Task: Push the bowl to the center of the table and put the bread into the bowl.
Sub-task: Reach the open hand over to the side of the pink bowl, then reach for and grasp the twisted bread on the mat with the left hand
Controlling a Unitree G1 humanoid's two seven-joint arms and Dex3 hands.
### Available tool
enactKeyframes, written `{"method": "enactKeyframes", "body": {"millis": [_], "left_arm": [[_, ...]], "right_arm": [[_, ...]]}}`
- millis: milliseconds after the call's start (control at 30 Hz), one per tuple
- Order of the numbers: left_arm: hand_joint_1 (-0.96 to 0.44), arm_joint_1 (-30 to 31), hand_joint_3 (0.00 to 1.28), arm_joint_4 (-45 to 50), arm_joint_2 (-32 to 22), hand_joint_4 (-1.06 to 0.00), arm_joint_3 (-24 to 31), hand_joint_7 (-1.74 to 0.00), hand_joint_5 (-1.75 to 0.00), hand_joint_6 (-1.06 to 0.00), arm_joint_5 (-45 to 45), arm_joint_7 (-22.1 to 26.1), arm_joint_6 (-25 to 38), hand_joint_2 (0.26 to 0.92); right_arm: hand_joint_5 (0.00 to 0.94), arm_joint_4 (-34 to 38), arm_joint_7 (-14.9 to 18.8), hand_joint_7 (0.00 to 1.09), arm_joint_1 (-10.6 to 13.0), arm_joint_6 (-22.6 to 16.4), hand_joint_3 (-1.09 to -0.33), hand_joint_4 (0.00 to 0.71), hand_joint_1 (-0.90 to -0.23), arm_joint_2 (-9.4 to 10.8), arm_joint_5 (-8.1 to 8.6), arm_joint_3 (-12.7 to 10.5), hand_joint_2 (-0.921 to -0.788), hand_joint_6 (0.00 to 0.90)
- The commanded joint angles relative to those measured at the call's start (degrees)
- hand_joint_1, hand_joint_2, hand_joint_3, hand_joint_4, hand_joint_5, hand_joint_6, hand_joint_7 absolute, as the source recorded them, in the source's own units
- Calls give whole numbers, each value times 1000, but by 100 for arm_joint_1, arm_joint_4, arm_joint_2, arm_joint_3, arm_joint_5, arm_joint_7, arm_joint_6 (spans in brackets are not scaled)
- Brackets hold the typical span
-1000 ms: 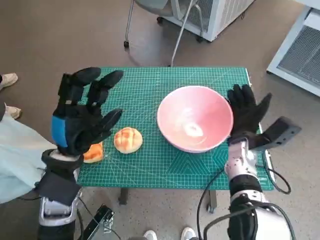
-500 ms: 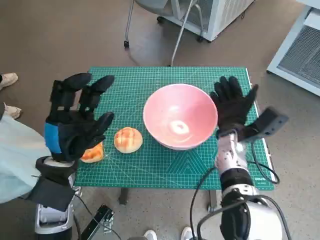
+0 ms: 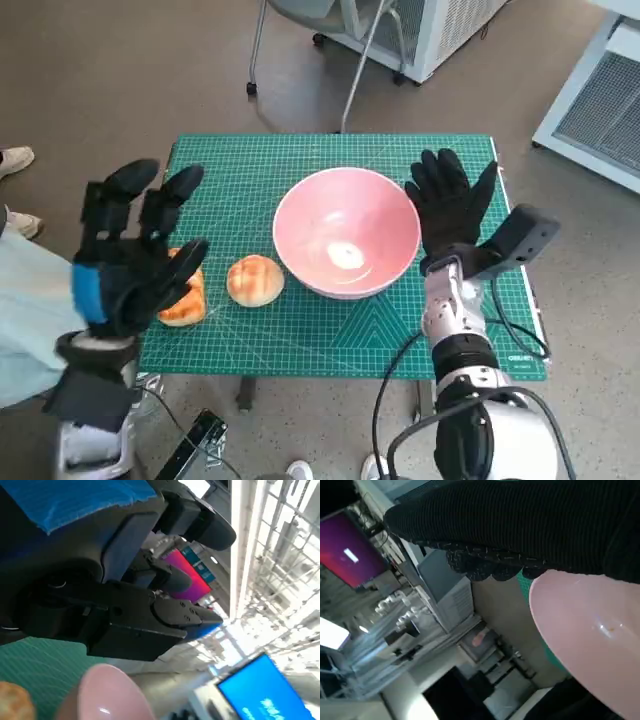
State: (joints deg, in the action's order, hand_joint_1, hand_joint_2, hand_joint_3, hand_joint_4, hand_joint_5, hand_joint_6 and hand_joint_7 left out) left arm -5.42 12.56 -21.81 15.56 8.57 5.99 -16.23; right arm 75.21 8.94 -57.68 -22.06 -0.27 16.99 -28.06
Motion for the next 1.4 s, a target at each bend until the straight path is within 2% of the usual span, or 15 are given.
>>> {"method": "enactKeyframes", "body": {"millis": [33, 133, 233, 367, 433, 500, 667, 833, 967, 1167, 1200, 1300, 1400], "left_arm": [[-146, 239, 128, -52, -801, -397, 469, -665, -339, -294, 286, 223, -178, 921], [-137, 345, 107, -180, -1435, -437, 711, -601, -262, -331, 457, 515, -231, 921], [-116, 418, 77, -313, -1915, -474, 850, -519, -181, -375, 509, 783, -276, 921], [-57, 502, 45, -616, -2619, -505, 947, -416, -98, -422, 503, 1237, -553, 921], [12, 509, 28, -957, -3059, -511, 911, -342, -54, -455, 632, 1407, -963, 919], [88, 494, 13, -1229, -3355, -509, 870, -242, -24, -499, 753, 1469, -1301, 910], [152, 385, 2, -1911, -4194, -490, 664, -119, -4, -542, 1887, 1058, -2318, 877], [145, 174, 0, -2269, -4612, -461, 322, -74, 0, -542, 2666, 675, -2726, 846], [84, -14, 1, -2453, -4764, -429, 22, -49, 0, -528, 3079, 380, -2893, 816], [62, -93, 1, -2583, -4848, -417, -125, -35, 0, -526, 3177, 166, -2957, 806], [62, -284, 1, -2599, -4878, -417, -371, -34, 0, -527, 3520, 38, -3021, 805], [-100, -804, 8, -2705, -4911, -330, -998, -10, 0, -461, 4314, -280, -3146, 772], [-167, -1144, 8, -2879, -4904, -299, -1360, -4, 0, -427, 4722, -551, -3169, 765]], "right_arm": [[16, -97, 16, 670, 25, -385, -771, 289, -502, -183, -402, 355, -921, 94], [18, -254, 177, 667, 65, -903, -805, 297, -498, -292, -715, 679, -921, 92], [22, -390, 448, 663, 117, -1311, -833, 310, -503, -369, -842, 862, -921, 83], [24, -663, 1169, 670, 229, -1861, -838, 320, -526, -450, -816, 1038, -921, 93], [26, -826, 1518, 680, 306, -2099, -825, 327, -542, -475, -774, 1122, -921, 104], [30, -925, 1730, 690, 353, -2240, -811, 339, -560, -490, -731, 1166, -921, 112], [33, -1216, 2001, 700, 498, -2590, -799, 352, -583, -521, -756, 1332, -921, 111], [35, -1442, 2122, 707, 607, -2712, -795, 359, -593, -483, -685, 1411, -921, 106], [34, -1543, 2190, 713, 654, -2741, -790, 362, -595, -468, -635, 1451, -921, 99], [33, -1580, 2193, 720, 675, -2728, -790, 363, -595, -478, -588, 1500, -921, 94], [33, -1579, 2251, 720, 677, -2716, -790, 363, -595, -481, -551, 1501, -921, 94], [31, -1564, 2362, 724, 683, -2705, -787, 361, -604, -496, -481, 1507, -921, 84], [29, -1549, 2367, 728, 691, -2688, -787, 360, -606, -509, -471, 1515, -921, 80]]}}
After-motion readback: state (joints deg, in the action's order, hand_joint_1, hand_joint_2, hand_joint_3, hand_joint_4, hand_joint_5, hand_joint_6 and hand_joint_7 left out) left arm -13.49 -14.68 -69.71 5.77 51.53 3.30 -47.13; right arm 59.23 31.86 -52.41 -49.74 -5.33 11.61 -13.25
